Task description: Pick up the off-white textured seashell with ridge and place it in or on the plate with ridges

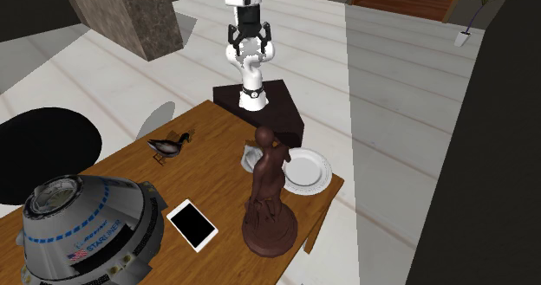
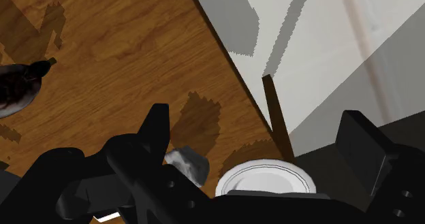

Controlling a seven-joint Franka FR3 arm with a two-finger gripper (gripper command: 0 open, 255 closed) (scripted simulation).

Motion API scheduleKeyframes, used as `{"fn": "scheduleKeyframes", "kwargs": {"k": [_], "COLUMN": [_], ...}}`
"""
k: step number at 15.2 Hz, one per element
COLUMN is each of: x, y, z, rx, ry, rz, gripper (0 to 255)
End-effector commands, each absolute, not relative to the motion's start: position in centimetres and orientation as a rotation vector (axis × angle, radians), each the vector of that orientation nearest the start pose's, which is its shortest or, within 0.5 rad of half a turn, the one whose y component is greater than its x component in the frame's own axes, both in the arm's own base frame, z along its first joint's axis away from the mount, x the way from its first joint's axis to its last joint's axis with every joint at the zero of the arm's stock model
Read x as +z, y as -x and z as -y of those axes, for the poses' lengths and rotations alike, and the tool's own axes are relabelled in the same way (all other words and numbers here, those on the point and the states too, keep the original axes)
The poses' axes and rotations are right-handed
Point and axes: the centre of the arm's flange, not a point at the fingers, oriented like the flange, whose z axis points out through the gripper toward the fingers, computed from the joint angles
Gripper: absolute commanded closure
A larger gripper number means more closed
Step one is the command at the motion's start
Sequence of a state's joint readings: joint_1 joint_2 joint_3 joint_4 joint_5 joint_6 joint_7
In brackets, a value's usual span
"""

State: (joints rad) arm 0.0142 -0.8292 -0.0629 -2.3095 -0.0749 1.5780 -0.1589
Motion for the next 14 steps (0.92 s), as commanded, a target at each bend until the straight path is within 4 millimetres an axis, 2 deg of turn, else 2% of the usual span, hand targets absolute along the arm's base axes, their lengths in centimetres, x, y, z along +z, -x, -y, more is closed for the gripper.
{"fn": "scheduleKeyframes", "kwargs": {"k": [1,14], "x": [62.6,50.5], "y": [-29.5,-40.1], "z": [3.0,7.5], "rx": [-0.149,-0.294], "ry": [3.169,3.065], "rz": [0.199,0.073], "gripper": [0,0]}}
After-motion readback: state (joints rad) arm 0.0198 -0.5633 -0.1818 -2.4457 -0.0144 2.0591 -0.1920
